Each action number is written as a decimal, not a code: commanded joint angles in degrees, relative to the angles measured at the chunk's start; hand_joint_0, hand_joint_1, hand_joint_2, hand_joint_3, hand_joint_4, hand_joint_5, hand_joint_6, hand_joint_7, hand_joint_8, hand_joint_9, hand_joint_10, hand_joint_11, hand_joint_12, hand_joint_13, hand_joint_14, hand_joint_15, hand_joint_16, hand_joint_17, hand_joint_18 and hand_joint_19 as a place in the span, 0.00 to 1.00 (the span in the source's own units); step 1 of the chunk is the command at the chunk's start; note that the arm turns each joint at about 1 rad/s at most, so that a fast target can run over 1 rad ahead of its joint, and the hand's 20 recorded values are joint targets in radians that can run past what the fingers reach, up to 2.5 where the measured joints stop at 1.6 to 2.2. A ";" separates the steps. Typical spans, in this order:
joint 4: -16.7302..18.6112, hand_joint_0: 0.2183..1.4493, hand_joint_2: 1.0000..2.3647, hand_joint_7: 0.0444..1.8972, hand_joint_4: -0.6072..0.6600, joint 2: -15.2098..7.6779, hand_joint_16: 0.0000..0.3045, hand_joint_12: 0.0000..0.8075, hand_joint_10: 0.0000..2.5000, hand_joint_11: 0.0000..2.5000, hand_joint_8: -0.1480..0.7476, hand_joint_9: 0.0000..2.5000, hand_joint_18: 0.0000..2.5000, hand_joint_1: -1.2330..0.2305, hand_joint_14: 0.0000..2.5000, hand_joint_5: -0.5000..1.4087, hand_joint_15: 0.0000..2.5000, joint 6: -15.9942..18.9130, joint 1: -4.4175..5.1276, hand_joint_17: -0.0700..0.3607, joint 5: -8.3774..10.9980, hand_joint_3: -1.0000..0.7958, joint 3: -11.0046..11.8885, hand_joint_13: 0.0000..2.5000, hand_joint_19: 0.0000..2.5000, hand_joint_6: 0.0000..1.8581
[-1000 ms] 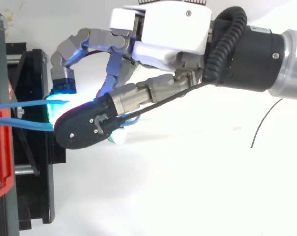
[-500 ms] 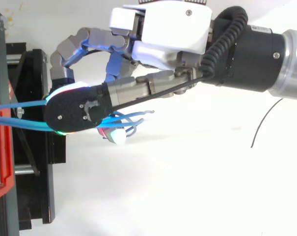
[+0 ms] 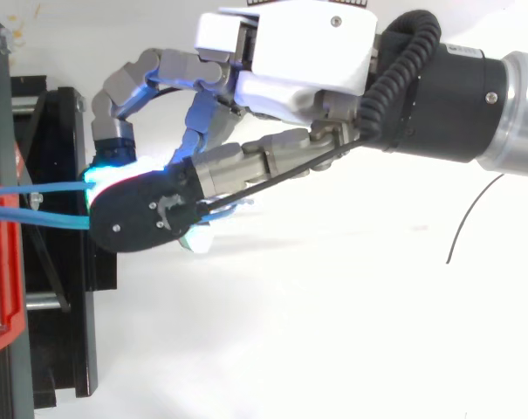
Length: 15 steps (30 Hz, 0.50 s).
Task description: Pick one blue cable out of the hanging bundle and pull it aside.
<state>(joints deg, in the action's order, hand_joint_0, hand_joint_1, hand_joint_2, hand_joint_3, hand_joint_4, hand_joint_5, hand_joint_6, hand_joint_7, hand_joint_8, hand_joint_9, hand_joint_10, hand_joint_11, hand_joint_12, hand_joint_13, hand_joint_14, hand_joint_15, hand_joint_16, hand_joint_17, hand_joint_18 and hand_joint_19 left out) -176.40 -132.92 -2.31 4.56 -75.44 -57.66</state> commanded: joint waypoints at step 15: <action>-5.27 0.25 0.00 0.48 0.52 2.75 0.15 0.44 0.01 0.35 0.53 0.54 0.33 0.41 0.01 0.19 0.35 -5.07 -0.26 0.40 -0.06 0.31 0.17 0.43 0.31 0.49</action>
<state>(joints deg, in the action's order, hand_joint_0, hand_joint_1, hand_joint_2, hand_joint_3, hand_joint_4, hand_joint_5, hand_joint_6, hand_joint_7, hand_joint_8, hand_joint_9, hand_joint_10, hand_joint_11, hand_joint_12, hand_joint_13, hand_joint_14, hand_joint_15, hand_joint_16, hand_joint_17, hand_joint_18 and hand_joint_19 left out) -180.45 -130.54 -6.38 4.35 -75.51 -57.49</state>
